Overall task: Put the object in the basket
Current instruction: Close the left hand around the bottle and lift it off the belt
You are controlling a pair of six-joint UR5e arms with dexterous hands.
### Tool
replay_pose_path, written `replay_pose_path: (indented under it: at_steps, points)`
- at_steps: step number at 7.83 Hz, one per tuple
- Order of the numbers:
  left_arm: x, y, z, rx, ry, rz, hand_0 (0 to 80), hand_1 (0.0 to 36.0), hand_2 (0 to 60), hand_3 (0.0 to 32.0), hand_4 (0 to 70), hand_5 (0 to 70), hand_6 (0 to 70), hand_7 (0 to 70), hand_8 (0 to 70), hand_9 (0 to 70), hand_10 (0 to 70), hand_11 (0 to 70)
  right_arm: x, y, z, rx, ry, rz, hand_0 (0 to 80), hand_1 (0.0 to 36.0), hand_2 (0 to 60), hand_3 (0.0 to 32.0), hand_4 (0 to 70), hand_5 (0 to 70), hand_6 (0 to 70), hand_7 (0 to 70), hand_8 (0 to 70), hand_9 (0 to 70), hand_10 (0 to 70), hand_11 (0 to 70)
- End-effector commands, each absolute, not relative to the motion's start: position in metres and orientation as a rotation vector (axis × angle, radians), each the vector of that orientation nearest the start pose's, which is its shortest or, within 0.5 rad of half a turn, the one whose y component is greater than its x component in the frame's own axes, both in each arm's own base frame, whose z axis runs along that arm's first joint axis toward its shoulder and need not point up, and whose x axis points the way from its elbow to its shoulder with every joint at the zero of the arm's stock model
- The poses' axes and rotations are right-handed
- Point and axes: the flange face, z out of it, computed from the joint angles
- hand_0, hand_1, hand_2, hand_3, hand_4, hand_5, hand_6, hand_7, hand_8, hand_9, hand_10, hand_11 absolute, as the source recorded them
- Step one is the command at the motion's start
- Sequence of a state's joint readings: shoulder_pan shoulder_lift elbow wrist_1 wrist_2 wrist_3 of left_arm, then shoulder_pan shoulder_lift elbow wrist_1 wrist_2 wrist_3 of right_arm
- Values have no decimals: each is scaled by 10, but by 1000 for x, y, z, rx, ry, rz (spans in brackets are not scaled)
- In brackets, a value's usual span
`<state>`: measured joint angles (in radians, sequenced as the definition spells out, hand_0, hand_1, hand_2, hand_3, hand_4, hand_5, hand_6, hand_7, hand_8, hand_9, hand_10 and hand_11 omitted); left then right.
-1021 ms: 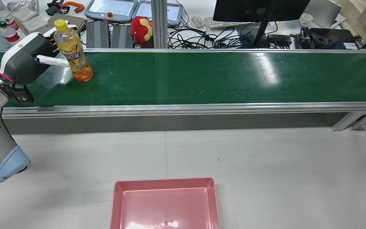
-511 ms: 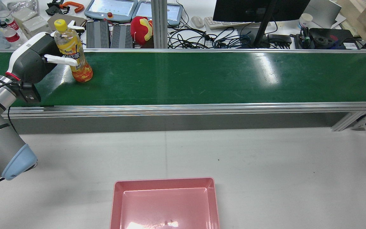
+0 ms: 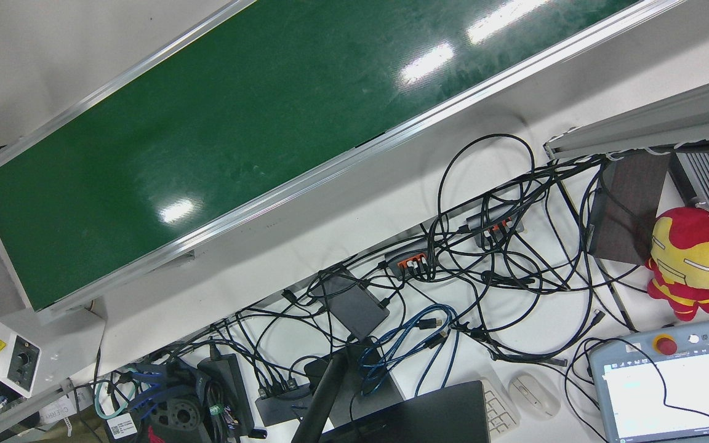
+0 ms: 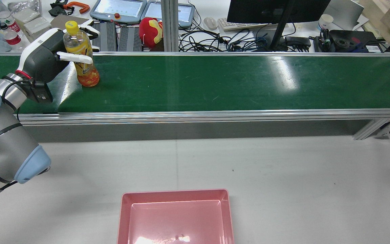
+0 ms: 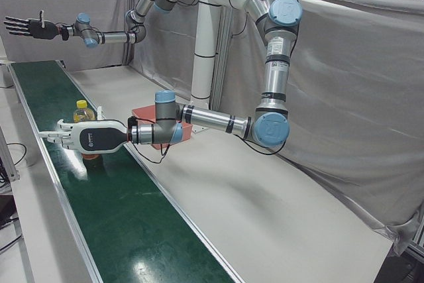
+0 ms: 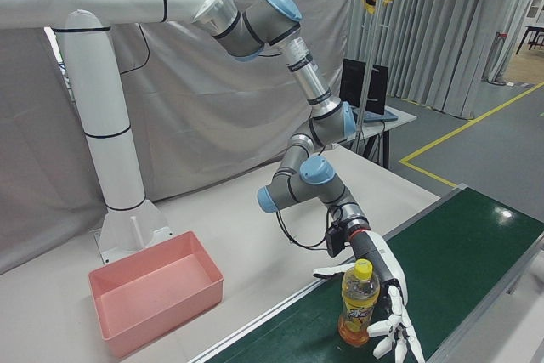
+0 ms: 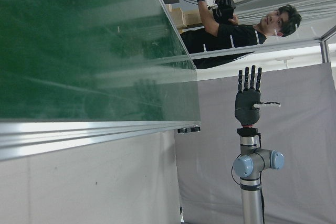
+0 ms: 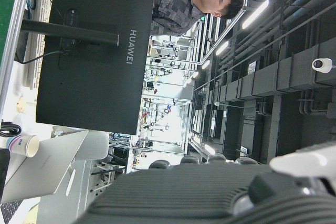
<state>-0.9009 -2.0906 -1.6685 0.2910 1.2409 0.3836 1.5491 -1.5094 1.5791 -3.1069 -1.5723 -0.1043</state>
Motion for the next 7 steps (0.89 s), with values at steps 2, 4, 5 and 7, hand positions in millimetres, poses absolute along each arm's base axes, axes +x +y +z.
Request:
replay_pose_path:
  at_steps: [2,4,5,7]
  points:
    - [289,-618,311,-50,2257,-1627,568,175,391,0,455,700,548,496,678,700,700,700,122,-529,647,-98,2399,-2155,0,0,0,0,0,0,0,0,0,0,0,0]
    - [296,-613,309,-73,2259,-1624,508,118,409,0,398,700,603,593,700,700,700,700,123,-530,646,-100,2402,-2151,0,0,0,0,0,0,0,0,0,0,0,0]
    - [296,-609,302,-86,2267,-1607,498,116,433,0,384,700,591,589,700,700,700,700,123,-529,646,-100,2400,-2153,0,0,0,0,0,0,0,0,0,0,0,0]
    - [342,-551,261,-235,2247,-1511,500,130,466,0,380,700,582,591,700,700,700,700,123,-530,646,-100,2402,-2151,0,0,0,0,0,0,0,0,0,0,0,0]
